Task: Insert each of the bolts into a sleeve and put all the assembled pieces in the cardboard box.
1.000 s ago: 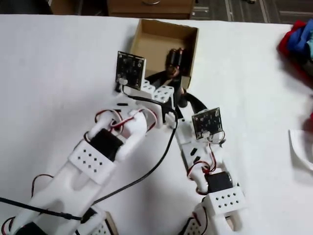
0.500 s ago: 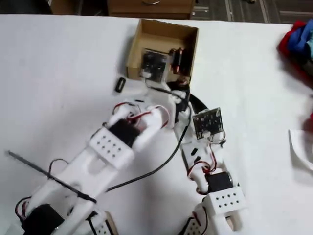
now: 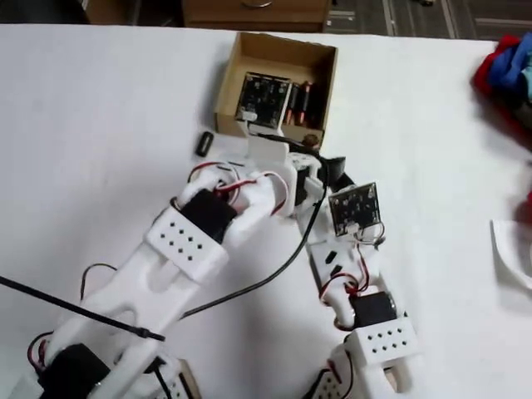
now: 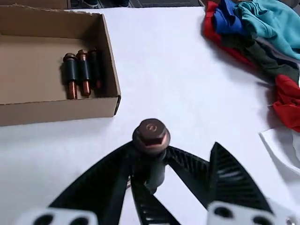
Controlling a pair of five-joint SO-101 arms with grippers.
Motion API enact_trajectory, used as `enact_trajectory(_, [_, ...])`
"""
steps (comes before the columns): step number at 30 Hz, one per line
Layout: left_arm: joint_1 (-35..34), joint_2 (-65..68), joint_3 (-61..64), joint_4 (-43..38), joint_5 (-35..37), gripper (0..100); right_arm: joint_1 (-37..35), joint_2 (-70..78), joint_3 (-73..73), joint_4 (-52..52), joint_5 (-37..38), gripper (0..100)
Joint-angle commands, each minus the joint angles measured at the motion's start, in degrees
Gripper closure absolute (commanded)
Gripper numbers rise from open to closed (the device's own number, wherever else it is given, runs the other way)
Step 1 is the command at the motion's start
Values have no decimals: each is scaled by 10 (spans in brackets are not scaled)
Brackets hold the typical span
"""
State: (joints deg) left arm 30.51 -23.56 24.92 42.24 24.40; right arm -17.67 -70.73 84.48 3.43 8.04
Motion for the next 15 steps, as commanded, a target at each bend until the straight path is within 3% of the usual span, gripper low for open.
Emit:
enact_trajectory(1, [-15,-4,-30,8,10,730,4,-16,-11,-11,-4,976])
enact_trajectory(7, [-56,-4,-30,13,10,729,4,-16,-11,-11,-4,976])
enact_trajectory(15, [-120,-5,-116,88,9,729,27,9,-13,13,-8,976])
